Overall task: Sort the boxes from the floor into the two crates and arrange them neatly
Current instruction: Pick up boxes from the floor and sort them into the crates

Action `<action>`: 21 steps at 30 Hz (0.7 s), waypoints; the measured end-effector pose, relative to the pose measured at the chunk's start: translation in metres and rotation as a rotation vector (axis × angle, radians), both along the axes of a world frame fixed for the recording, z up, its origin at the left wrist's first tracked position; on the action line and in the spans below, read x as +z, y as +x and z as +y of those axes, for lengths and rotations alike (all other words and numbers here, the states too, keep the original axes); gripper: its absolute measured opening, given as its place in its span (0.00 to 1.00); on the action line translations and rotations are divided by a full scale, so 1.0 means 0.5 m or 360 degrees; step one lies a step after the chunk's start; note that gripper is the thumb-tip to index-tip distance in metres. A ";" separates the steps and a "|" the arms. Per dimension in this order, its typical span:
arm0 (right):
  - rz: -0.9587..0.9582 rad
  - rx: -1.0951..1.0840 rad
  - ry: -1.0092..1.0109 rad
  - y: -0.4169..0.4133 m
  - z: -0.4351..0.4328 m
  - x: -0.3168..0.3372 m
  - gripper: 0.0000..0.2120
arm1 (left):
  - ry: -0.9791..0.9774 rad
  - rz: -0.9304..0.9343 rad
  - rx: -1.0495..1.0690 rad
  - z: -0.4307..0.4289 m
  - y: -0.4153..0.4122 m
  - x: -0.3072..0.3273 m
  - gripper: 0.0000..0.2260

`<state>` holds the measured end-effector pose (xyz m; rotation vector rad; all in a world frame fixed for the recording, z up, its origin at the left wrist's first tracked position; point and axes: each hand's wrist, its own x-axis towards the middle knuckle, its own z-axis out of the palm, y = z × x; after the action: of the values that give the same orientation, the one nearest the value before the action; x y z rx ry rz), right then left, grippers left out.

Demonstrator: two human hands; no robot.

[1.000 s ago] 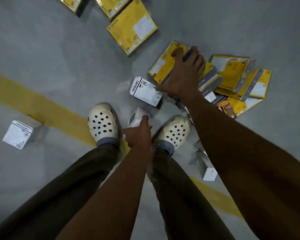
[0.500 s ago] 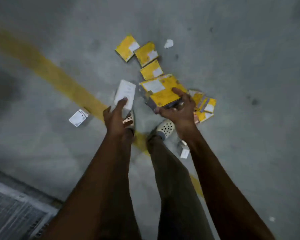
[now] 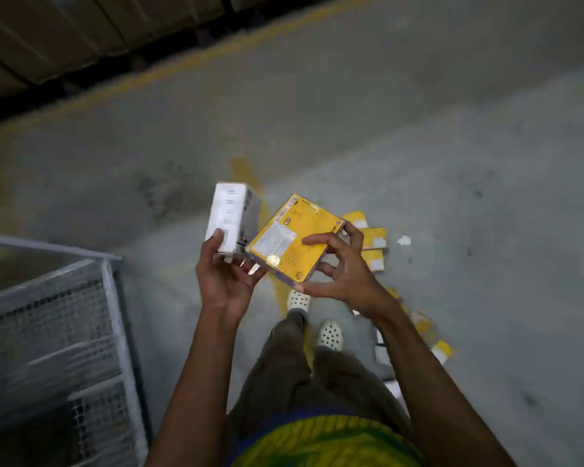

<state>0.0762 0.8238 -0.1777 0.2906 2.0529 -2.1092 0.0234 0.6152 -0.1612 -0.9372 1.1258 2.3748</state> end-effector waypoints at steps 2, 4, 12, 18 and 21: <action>0.0028 0.0002 0.0006 0.004 -0.035 0.037 0.22 | -0.0024 0.0097 0.0123 -0.035 0.047 0.037 0.26; 0.0070 -0.0067 0.0130 0.005 -0.074 0.053 0.19 | -0.0066 0.0170 0.0277 -0.054 0.085 0.065 0.22; -0.0321 0.0871 0.0110 -0.006 -0.283 0.150 0.37 | -0.0025 0.0347 0.0960 -0.221 0.206 0.123 0.17; -0.0024 0.1167 0.0256 0.003 -0.470 0.226 0.17 | -0.0117 0.0329 0.1469 -0.412 0.284 0.150 0.29; 0.0479 0.1121 0.0431 0.018 -0.609 0.253 0.20 | -0.0579 0.0254 0.1900 -0.520 0.313 0.171 0.22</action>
<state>0.0852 0.5195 -0.0513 -0.6627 2.1522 -1.5100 0.1800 0.3552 -0.0759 -1.9999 1.2799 3.2090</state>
